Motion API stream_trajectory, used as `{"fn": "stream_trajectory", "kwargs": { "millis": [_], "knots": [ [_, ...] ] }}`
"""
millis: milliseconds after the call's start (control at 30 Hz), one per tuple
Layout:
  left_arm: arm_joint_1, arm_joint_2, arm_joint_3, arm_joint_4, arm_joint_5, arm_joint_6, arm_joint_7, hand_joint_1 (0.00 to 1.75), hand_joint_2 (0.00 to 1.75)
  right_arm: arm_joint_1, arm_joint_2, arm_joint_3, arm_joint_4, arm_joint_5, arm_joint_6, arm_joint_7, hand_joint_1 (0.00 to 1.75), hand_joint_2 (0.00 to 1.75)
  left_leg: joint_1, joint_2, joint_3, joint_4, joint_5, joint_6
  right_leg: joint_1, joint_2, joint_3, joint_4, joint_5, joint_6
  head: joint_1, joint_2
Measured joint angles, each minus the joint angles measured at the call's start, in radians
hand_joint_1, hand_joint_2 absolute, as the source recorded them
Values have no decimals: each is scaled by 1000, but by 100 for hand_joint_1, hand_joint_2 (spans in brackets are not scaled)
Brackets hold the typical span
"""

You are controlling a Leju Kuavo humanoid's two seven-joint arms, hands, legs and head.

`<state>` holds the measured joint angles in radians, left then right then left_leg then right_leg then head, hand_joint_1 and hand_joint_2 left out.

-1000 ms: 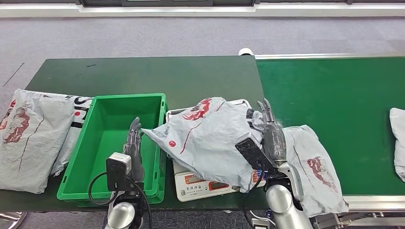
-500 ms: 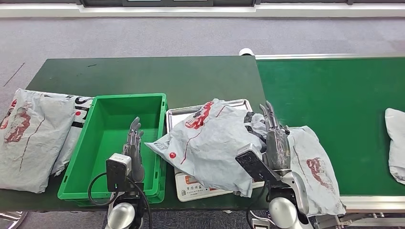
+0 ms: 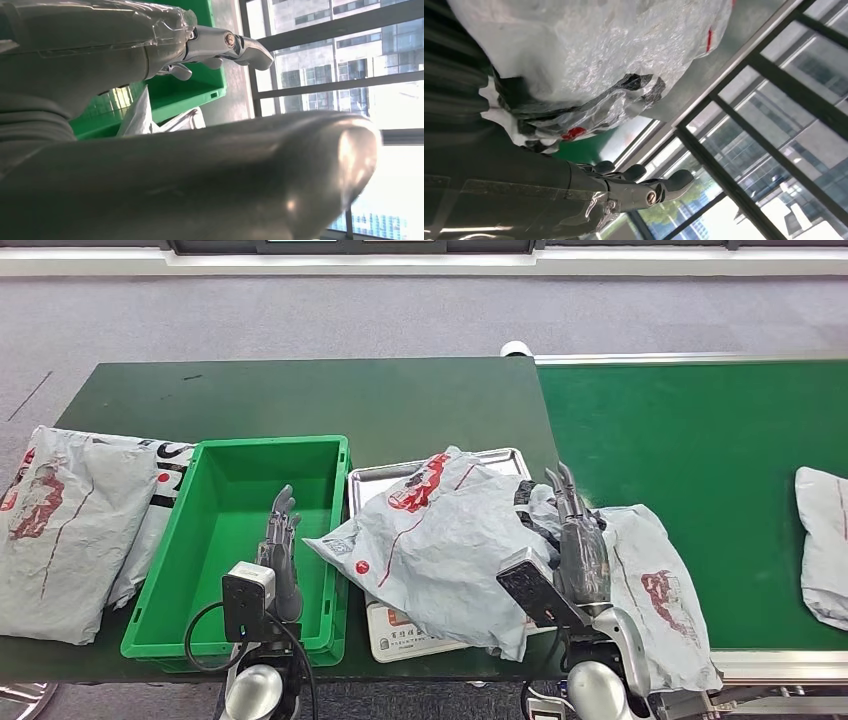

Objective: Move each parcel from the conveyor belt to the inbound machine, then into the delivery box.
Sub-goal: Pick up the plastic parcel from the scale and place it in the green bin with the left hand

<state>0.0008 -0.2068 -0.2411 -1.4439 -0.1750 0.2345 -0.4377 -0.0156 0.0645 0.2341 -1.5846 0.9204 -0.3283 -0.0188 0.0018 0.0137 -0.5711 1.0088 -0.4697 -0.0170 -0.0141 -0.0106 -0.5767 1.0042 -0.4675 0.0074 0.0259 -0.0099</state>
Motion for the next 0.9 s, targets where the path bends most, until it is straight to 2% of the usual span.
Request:
{"fn": "stream_trajectory", "kwargs": {
  "millis": [100, 333, 500, 833, 900],
  "knots": [
    [6, 0, 0, -4, 0, -3, 3, 0, 0, 10, -6, -25, -3, 84, -39, 49, 0, 175, 0, 0, 0, 0, 0, 0, 0, -1, 0, 0, 0, 0, 0, 0],
    [30, 1, 2, -31, -6, -4, 20, 0, 0, 77, -40, -100, -39, 217, 59, 172, 0, 175, 0, -2, -1, 0, -1, 1, -1, -3, 0, -1, -2, 2, 0, 0],
    [44, 2, 8, -41, -10, -20, 28, 0, 0, 162, -52, -146, -111, 253, 50, 205, 0, 175, 0, -2, -1, 0, -2, 2, -1, -3, 0, 0, -2, 2, 0, 0],
    [48, 2, 9, -41, -12, -25, 28, 0, 0, 234, -55, -195, -191, 274, 16, 222, 0, 175, 0, -2, 0, 0, -3, 1, -1, -3, 1, 0, -3, 3, 0, 0],
    [48, 2, 9, -41, -12, -25, 28, 0, 0, 245, -55, -204, -201, 296, 42, 238, 0, 175, 0, -2, 0, 0, -3, 1, -1, -3, 1, 0, -3, 3, 0, 0]
  ]
}}
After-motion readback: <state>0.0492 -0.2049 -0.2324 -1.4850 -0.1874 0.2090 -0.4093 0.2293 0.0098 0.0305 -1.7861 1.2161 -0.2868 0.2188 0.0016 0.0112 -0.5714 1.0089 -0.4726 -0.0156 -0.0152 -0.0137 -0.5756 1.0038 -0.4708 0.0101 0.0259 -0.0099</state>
